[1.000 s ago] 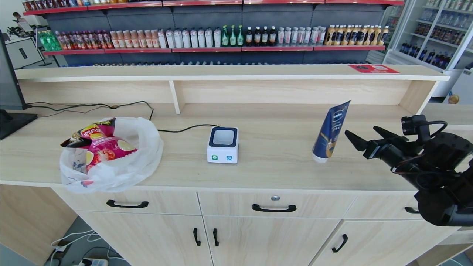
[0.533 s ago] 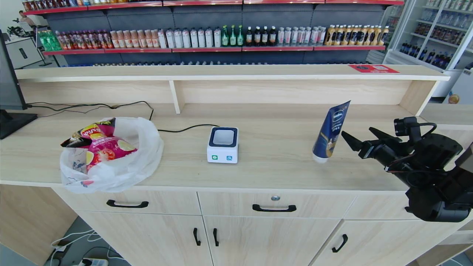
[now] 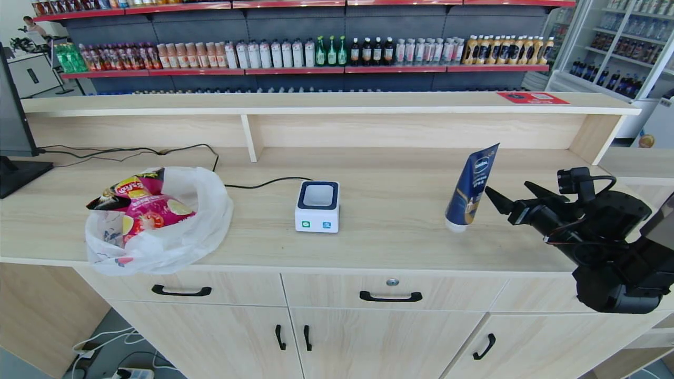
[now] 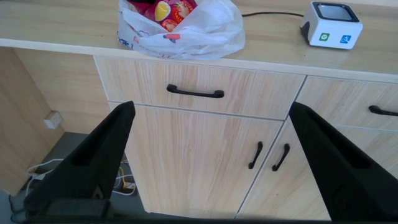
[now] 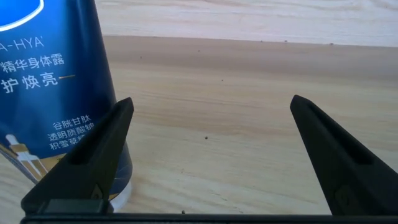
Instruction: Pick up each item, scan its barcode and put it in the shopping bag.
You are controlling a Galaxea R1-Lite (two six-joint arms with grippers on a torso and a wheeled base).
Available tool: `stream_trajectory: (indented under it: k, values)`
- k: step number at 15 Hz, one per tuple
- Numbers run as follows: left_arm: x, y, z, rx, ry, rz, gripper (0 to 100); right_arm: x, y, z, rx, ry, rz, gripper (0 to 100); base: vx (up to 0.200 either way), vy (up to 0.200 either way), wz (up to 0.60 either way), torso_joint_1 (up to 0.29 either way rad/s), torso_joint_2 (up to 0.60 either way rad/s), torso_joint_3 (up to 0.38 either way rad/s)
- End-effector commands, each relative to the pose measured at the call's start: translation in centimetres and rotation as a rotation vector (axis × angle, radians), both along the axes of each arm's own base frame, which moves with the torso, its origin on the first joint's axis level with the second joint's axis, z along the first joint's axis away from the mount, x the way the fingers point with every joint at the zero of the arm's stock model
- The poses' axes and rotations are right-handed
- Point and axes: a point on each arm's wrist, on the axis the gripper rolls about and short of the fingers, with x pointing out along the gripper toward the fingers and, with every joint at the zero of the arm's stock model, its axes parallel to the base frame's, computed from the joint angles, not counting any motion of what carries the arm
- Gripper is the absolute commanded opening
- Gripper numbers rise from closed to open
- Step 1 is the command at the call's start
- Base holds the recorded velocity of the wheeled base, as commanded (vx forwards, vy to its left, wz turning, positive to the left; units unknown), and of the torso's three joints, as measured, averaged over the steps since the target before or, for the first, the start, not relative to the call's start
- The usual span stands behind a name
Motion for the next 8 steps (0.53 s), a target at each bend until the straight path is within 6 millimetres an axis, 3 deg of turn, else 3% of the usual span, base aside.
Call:
stream_trajectory:
  k: [1,8]
  values:
    - [0.0,0.0,0.0,-0.001,0.000,0.001,100,0.8,0.0,-0.4,0.000,-0.007,-0.003,100,0.000,0.000,0.00,0.000,0.00,0.000]
    - [0.0,0.0,0.0,-0.002,0.000,0.001,100,2.4,0.4,-1.4,0.004,-0.016,0.010,100,0.000,0.000,0.00,0.000,0.00,0.000]
